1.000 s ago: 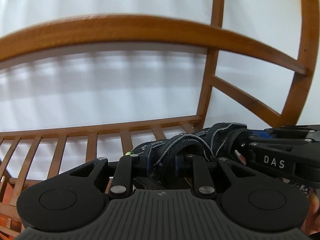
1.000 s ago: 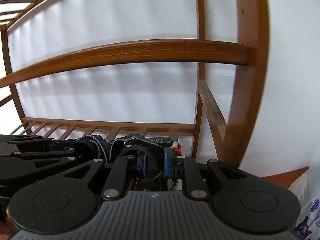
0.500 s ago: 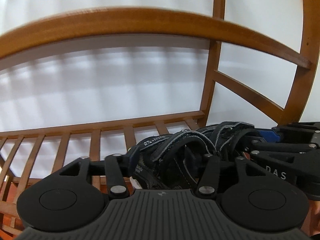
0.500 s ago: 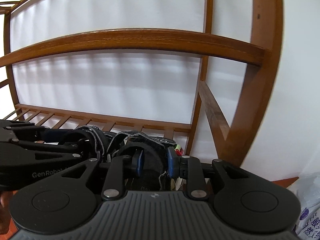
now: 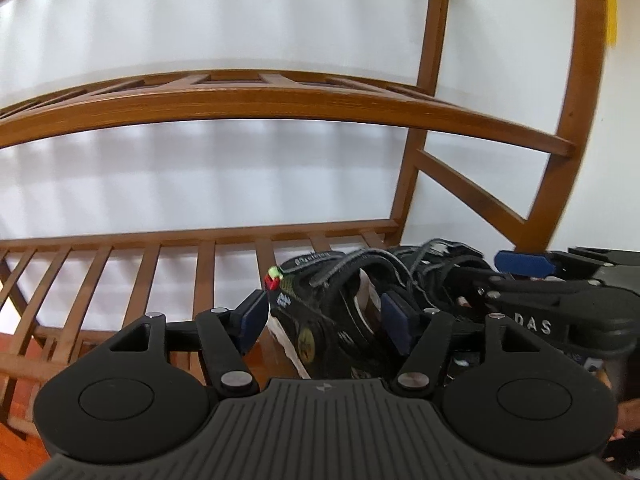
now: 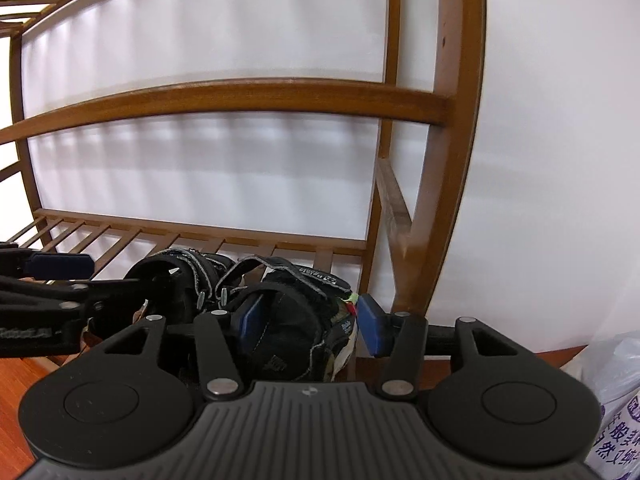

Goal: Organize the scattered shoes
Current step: 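Lift both black sandals with both tools and carry them toward the shoe rack, then set both black sandals on the rack's middle shelf and open both tools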

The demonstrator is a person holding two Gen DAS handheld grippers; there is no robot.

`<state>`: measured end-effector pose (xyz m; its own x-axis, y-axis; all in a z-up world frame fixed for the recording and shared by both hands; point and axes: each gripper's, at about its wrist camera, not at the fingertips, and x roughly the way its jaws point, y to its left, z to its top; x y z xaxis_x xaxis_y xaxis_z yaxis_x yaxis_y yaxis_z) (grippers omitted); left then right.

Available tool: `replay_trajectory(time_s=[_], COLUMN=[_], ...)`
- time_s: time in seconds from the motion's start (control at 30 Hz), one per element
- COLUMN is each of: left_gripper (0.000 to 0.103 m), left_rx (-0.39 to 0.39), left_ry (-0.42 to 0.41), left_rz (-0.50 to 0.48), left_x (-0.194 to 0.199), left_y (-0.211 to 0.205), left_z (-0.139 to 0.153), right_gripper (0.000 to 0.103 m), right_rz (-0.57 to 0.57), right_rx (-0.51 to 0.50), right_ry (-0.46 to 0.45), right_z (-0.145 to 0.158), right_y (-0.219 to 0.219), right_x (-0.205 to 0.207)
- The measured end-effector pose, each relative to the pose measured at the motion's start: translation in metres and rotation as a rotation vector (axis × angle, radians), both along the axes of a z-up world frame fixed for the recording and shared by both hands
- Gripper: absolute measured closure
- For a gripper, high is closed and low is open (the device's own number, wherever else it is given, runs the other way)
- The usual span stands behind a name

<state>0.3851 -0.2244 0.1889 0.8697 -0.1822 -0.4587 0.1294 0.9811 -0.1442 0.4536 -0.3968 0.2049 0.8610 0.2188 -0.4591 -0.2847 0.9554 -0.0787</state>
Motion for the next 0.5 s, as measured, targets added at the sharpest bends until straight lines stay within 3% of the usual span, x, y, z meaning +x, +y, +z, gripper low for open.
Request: replay_trajectory(time_s=[0.23, 0.5], left_gripper=[0.037, 0.036], left_rx=[-0.03, -0.049], left_ry=[0.004, 0.058], left_rz=[-0.004, -0.004], left_x=[-0.03, -0.052], left_y=[0.0, -0.006], left_z=[0.001, -0.017], right_gripper=[0.044, 0.044], right_rz=[0.028, 0.071], right_rx=[0.04, 0.053], right_ry=[-0.005, -0.002], right_z=[0.015, 0.016], right_y=[-0.015, -0.028], right_x=[-0.022, -0.056])
